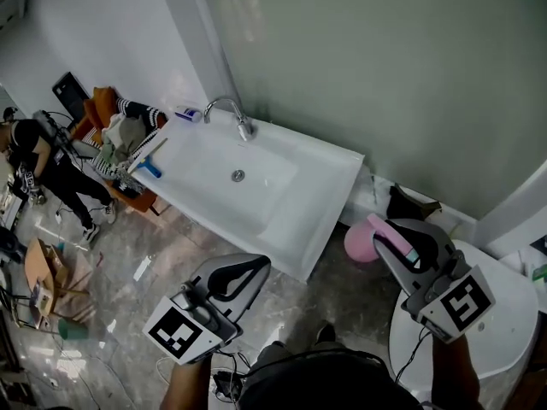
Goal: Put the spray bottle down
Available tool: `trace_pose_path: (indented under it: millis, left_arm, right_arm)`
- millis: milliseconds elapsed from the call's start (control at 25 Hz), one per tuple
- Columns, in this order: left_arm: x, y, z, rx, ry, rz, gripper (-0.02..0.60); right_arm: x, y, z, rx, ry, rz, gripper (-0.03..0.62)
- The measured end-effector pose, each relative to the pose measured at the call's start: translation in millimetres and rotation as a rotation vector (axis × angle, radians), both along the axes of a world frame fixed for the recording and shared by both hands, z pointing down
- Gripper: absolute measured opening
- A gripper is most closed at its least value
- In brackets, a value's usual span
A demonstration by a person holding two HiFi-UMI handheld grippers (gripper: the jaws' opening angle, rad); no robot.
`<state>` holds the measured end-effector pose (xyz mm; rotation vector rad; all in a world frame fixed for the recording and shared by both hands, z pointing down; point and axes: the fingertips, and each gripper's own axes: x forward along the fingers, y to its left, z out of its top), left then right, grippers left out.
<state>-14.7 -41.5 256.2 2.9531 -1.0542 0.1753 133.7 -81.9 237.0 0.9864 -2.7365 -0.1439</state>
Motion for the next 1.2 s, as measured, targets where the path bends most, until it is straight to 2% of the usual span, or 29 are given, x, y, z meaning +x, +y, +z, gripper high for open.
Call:
trace_pose_path:
  millis: [280, 600, 960, 1200]
  left_arm:
    - [-12.2, -13.5, 9.5, -0.021, 0.002, -0.015, 0.006]
    - [-64.1, -52.6, 34.8, -0.034, 0.05, 0.009, 0.006]
    - [-88.4, -65.1, 1.0, -0.003, 0.097, 0.092, 0.006]
    - [-114.0, -82.8, 6.2, 0.015, 0.13, 0.121, 0.006]
  right_arm:
    - [-9.1, -16.9, 9.6, -0.02, 0.017, -0.012, 0.087]
    - [-58.3, -43.4, 30.5, -0.034, 0.051, 0.019, 0.087]
    - [-88.1, -45.0, 0.3, -0.04, 0.099, 0.079, 0.087]
    - [-117.2, -56.8, 10.2, -0.043, 0.13, 0.095, 0.087]
